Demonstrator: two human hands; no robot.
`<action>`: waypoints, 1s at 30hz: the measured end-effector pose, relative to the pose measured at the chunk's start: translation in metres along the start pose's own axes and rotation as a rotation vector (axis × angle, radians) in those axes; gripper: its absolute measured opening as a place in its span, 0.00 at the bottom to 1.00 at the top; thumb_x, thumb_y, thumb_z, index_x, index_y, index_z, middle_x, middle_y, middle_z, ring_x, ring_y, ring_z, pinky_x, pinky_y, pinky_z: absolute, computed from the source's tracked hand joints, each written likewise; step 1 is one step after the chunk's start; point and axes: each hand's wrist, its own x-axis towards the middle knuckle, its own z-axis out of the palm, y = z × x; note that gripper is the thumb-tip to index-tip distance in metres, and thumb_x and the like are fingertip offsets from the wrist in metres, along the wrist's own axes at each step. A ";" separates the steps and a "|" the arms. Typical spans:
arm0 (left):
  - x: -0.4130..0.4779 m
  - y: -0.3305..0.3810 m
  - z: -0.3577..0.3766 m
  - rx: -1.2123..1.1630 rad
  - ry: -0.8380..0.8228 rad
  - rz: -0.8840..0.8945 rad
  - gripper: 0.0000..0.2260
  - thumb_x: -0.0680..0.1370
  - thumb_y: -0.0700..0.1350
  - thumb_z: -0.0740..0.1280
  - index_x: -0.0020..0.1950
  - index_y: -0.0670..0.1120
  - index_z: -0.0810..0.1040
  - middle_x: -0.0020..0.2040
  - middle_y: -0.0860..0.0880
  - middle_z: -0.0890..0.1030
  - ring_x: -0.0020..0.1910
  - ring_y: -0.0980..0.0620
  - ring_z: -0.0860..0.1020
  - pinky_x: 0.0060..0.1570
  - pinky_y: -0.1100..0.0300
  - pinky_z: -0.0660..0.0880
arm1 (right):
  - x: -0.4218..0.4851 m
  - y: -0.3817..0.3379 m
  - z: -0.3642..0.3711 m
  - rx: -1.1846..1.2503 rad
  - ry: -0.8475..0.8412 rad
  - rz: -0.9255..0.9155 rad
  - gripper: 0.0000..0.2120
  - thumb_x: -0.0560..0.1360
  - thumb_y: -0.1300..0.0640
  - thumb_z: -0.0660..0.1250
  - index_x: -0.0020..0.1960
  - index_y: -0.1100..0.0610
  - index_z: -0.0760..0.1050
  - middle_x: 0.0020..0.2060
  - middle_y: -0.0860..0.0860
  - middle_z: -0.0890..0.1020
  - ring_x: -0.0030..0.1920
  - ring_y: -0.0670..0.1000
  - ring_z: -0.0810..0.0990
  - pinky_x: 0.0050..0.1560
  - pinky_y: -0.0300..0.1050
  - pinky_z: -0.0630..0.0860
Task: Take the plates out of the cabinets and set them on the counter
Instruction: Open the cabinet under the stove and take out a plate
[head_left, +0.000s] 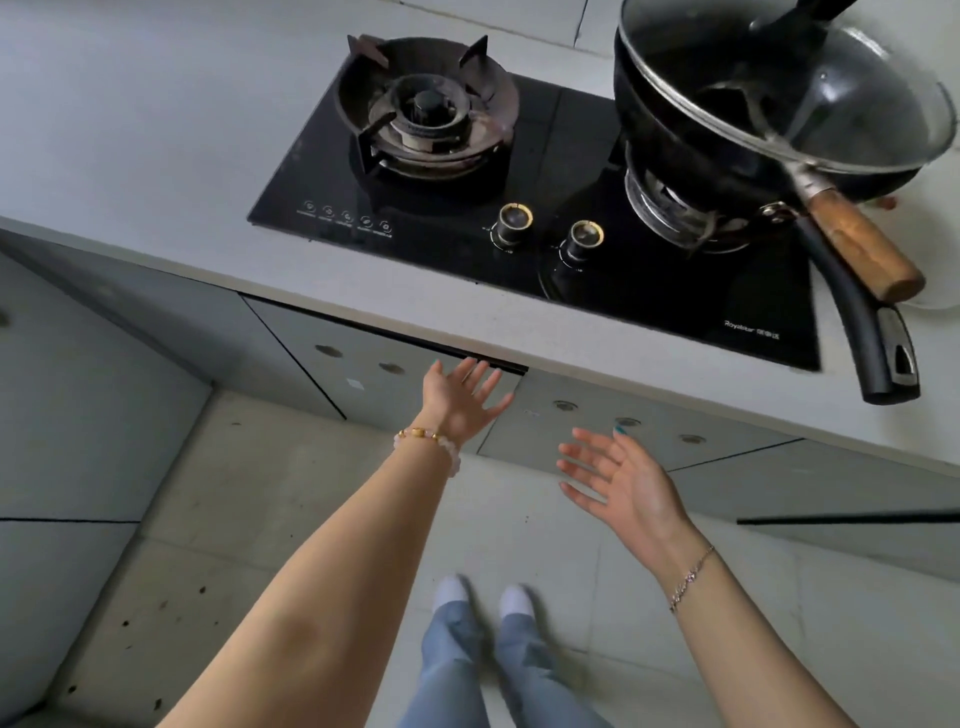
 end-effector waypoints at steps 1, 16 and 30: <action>0.001 -0.001 0.001 -0.014 -0.004 0.000 0.26 0.82 0.56 0.44 0.72 0.43 0.64 0.71 0.45 0.69 0.67 0.45 0.71 0.63 0.40 0.68 | 0.000 0.001 -0.001 0.004 0.005 -0.002 0.18 0.80 0.49 0.54 0.53 0.58 0.78 0.42 0.53 0.85 0.47 0.54 0.82 0.57 0.53 0.74; -0.043 -0.025 -0.080 0.064 0.068 0.049 0.22 0.81 0.58 0.49 0.56 0.44 0.73 0.53 0.44 0.78 0.52 0.47 0.77 0.59 0.46 0.72 | -0.002 0.002 0.010 0.005 -0.070 -0.002 0.17 0.80 0.50 0.53 0.51 0.58 0.78 0.44 0.55 0.84 0.47 0.54 0.81 0.53 0.52 0.75; -0.120 0.008 -0.199 0.360 0.404 0.208 0.18 0.80 0.55 0.53 0.40 0.45 0.73 0.38 0.49 0.75 0.37 0.52 0.73 0.42 0.56 0.70 | -0.018 0.012 0.042 -0.178 -0.237 0.047 0.18 0.80 0.49 0.54 0.53 0.58 0.78 0.48 0.55 0.83 0.50 0.55 0.80 0.55 0.53 0.75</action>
